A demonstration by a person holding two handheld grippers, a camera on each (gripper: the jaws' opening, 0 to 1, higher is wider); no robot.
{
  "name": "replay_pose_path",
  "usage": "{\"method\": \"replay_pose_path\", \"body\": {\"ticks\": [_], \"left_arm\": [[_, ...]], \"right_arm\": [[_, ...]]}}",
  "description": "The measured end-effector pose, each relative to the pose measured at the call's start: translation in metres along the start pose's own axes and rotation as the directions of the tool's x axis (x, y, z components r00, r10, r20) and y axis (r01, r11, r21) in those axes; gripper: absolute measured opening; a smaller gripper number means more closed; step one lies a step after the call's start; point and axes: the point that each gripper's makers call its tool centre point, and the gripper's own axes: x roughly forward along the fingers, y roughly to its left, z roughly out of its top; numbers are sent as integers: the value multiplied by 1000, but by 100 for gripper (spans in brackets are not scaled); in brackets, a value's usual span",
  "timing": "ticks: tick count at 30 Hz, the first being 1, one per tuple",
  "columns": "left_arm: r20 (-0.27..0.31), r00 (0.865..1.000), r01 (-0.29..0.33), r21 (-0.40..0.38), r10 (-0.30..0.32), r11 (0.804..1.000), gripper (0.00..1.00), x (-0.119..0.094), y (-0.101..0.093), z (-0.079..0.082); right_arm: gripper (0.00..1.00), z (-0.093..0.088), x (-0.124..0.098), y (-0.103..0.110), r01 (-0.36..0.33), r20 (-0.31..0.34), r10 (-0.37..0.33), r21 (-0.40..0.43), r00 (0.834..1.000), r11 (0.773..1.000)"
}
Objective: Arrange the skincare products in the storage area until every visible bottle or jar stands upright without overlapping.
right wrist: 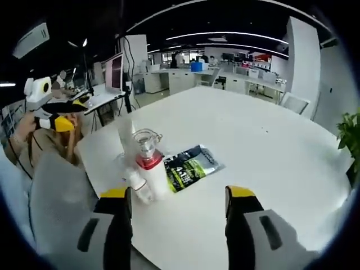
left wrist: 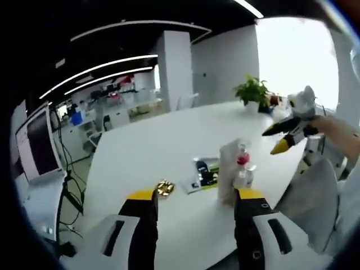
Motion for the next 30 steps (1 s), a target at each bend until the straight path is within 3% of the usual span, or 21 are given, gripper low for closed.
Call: {"method": "replay_pose_path", "body": {"ticks": [5, 9, 15, 18, 22, 30], "left_arm": [[1, 1000, 6, -6, -6, 1000, 43, 15, 7, 0], [3, 1000, 23, 2, -23, 1000, 37, 27, 9, 0], [-6, 996, 84, 12, -84, 996, 28, 49, 7, -1], [4, 994, 111, -22, -111, 994, 23, 62, 8, 0], [-6, 992, 129, -32, -129, 991, 18, 87, 11, -1], [-58, 972, 225, -38, -227, 974, 13, 130, 2, -8]], "right_arm": [[52, 9, 19, -14, 10, 30, -11, 38, 1000, 999], [48, 9, 34, -26, 19, 16, -20, 57, 1000, 998], [42, 13, 54, -33, 5, 23, -8, 113, 1000, 994], [41, 15, 65, -35, 0, 19, -3, 122, 1000, 993], [38, 13, 80, -38, -28, 19, 25, 195, 1000, 980], [35, -5, 104, -50, -19, -7, 22, 267, 1000, 964]]}}
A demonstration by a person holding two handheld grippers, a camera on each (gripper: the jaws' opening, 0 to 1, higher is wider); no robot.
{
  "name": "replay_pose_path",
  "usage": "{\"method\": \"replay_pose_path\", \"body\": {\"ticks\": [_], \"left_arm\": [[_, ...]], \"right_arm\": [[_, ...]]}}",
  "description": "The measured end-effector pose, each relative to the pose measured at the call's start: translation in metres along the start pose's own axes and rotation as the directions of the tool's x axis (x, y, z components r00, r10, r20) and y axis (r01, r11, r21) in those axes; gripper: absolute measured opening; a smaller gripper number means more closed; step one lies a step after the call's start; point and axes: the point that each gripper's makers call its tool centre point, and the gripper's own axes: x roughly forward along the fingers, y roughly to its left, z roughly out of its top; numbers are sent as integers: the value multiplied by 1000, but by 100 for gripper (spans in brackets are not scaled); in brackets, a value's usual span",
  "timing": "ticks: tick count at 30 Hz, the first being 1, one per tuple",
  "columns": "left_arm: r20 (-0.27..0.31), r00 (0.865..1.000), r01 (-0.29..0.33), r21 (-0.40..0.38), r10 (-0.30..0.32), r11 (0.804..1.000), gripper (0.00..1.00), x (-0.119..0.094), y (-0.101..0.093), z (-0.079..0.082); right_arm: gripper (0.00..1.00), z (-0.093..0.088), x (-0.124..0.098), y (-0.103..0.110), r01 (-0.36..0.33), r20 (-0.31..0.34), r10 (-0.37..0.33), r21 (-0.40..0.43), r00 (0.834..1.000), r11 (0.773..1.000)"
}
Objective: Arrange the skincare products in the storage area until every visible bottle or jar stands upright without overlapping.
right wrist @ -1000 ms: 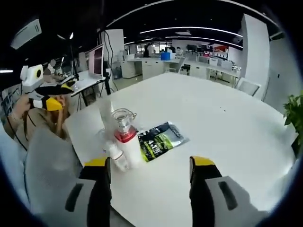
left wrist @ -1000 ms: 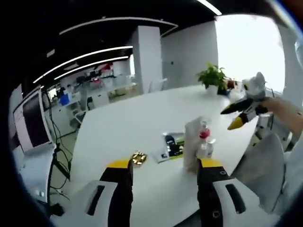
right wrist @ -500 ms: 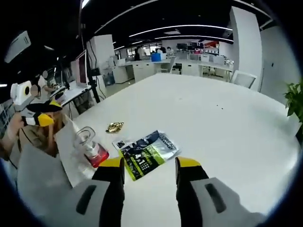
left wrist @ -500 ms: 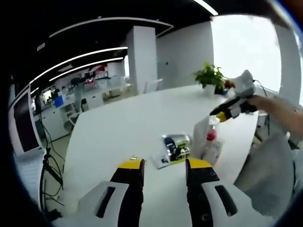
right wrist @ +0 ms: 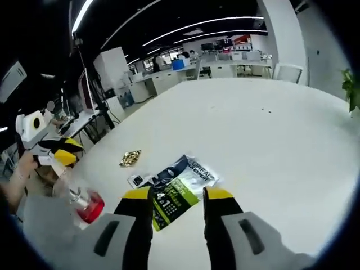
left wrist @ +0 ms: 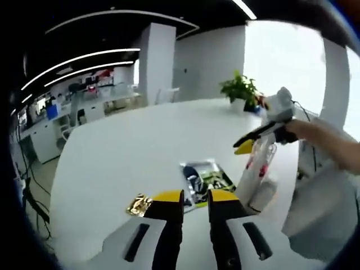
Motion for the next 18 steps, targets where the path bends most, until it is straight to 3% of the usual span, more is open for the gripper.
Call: {"method": "replay_pose_path", "body": {"ticks": [7, 14, 18], "left_arm": [[-74, 996, 44, -11, -45, 999, 14, 34, 10, -7], [-151, 983, 100, -47, -106, 994, 16, 76, 9, -20], [-187, 977, 89, -64, -100, 994, 16, 93, 13, -28]], "right_arm": [[33, -25, 13, -3, -6, -36, 9, 69, 999, 998], [32, -35, 22, -4, 6, -51, -1, 99, 999, 995], [32, -40, 23, -3, -2, -61, 10, 128, 998, 992]]}}
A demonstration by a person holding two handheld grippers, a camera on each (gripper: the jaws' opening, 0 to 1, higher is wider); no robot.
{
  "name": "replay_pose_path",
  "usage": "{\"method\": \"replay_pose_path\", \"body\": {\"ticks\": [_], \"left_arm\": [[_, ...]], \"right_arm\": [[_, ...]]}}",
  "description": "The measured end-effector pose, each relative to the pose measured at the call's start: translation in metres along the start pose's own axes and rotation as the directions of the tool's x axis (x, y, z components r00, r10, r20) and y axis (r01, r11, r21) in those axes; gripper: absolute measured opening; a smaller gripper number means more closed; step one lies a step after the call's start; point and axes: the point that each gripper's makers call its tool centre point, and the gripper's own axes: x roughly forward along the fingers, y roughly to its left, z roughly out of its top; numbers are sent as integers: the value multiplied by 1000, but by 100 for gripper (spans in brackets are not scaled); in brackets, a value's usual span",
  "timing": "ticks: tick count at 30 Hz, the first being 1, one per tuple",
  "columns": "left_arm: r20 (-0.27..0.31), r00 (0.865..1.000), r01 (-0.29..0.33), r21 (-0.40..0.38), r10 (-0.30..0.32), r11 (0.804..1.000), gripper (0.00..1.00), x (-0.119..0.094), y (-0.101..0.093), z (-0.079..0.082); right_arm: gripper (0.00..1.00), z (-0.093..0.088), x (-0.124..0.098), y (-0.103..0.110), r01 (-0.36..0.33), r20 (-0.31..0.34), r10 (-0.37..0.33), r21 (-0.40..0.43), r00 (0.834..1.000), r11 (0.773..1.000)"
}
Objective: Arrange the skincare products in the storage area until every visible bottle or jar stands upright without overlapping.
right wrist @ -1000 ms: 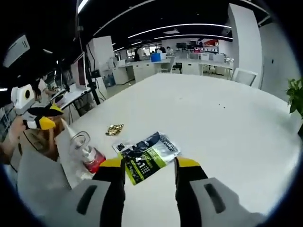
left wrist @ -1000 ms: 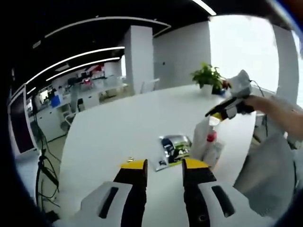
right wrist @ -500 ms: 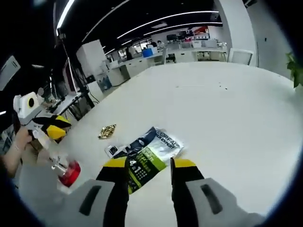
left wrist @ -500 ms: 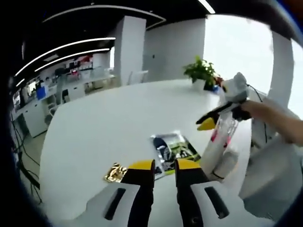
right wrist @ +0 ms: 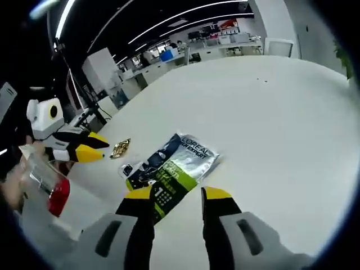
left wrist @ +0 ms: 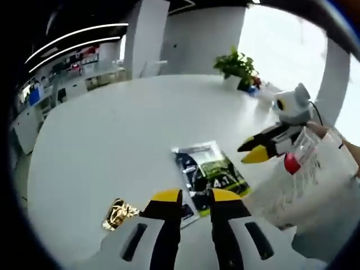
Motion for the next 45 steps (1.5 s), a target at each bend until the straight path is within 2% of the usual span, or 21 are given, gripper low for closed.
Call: {"method": "replay_pose_path", "body": {"ticks": [5, 9, 15, 18, 21, 31, 34, 36, 39, 40, 43, 45], "left_arm": [[-55, 998, 28, -7, -28, 1000, 18, 18, -7, -7], [-73, 997, 37, -39, -40, 999, 19, 25, -9, -10], [-121, 992, 41, -25, -44, 999, 21, 36, -13, -20], [-140, 988, 56, -44, -62, 997, 21, 41, -16, -25], [-142, 986, 73, -61, -81, 995, 21, 46, -19, -26], [-125, 989, 69, -94, -81, 993, 21, 56, -21, -22], [-119, 989, 71, -100, -83, 992, 21, 57, -23, -21], [-115, 990, 75, -112, -88, 991, 20, 57, -25, -21], [-104, 987, 108, -160, -125, 981, 19, 59, -29, -20], [-98, 986, 116, -178, -135, 977, 19, 60, -31, -20], [-80, 981, 148, -263, -174, 953, 22, 62, -40, -19], [-69, 982, 150, -270, -174, 951, 23, 63, -39, -17]], "right_arm": [[33, -4, 5, 1, 4, -11, -4, 16, 1000, 1000], [32, -5, 6, 1, 9, -20, -9, 6, 1000, 1000], [31, -8, 9, 1, 9, -31, -9, 12, 999, 1000], [30, -8, 9, 2, 4, -30, -3, 19, 1000, 1000], [30, -7, 9, 3, 2, -28, -1, 14, 1000, 1000], [29, -10, 11, 11, -17, -46, 17, 5, 999, 1000], [28, -14, 13, 14, -21, -64, 20, -13, 998, 1000], [28, -18, 14, 11, -1, -82, -3, -45, 997, 999], [27, -26, 15, 9, 2, -108, -4, -18, 994, 1000], [26, -22, 18, 9, -12, -82, 10, -22, 997, 1000], [24, -22, 19, 1, -8, -78, 9, 3, 997, 1000], [22, -23, 19, -2, -4, -72, 6, 26, 997, 1000]]}}
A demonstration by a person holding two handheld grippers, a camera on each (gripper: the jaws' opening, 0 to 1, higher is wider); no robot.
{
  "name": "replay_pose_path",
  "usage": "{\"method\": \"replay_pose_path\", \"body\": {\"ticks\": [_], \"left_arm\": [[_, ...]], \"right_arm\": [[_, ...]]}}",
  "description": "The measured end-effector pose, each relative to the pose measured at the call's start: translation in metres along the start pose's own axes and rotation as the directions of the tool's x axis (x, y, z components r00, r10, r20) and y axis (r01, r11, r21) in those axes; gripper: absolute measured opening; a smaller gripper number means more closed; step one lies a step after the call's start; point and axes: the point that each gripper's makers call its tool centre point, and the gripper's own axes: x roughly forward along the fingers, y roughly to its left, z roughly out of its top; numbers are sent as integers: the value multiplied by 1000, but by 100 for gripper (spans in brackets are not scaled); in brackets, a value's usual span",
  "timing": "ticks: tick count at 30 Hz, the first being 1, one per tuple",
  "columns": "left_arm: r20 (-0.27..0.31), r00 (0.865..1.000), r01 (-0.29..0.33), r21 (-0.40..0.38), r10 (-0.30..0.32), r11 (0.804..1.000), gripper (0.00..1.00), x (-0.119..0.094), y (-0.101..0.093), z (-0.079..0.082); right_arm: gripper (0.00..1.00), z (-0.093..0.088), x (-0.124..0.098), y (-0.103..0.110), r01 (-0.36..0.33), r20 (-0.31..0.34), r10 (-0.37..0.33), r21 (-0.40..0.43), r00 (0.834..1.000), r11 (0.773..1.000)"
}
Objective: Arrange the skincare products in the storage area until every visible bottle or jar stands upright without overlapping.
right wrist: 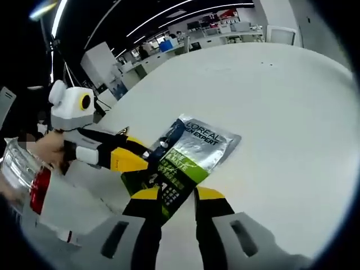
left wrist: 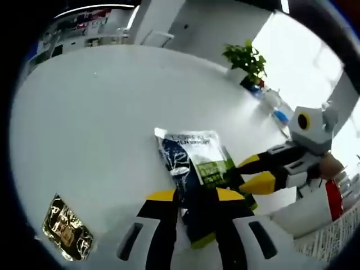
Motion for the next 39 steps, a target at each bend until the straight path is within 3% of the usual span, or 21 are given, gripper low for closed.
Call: {"method": "replay_pose_path", "body": {"ticks": [6, 12, 20, 23, 26, 28, 29, 33, 37, 39], "left_arm": [[-10, 999, 45, -45, -46, 998, 16, 2, -7, -6], [3, 998, 61, -41, -61, 997, 12, 1, -13, -8], [35, 999, 40, -67, -37, 997, 8, -11, -2, 0], [65, 998, 29, -64, -25, 998, 7, -20, 2, 6], [89, 995, 46, -85, -38, 995, 3, -27, 7, 8], [118, 992, 65, -129, -49, 990, 1, -31, 8, 9], [135, 989, 78, -134, -59, 988, 2, -33, 7, 11], [207, 975, 115, -130, -87, 985, 4, -45, 2, 22], [262, 958, 147, -114, -113, 983, 7, -55, -4, 37], [313, 937, 188, -76, -156, 979, 11, -61, -13, 50]], "right_arm": [[19, 2, 1, -4, 9, -3, -9, 18, 1000, 1000], [16, 4, -3, -12, 48, -4, -48, -11, 999, 999], [8, 27, -6, 1, -22, 101, 20, 20, 995, 1000], [2, 42, -11, 18, -115, 191, 102, 56, 976, 992], [1, 61, -21, 35, -239, 294, 200, 103, 935, 966], [1, 68, -24, 42, -287, 334, 239, 103, 912, 952], [1, 69, -26, 44, -293, 340, 242, 107, 909, 950], [1, 77, -34, 51, -343, 390, 274, 119, 879, 932], [1, 90, -45, 57, -401, 460, 312, 108, 831, 910], [1, 96, -50, 58, -421, 491, 317, 114, 811, 900]]}}
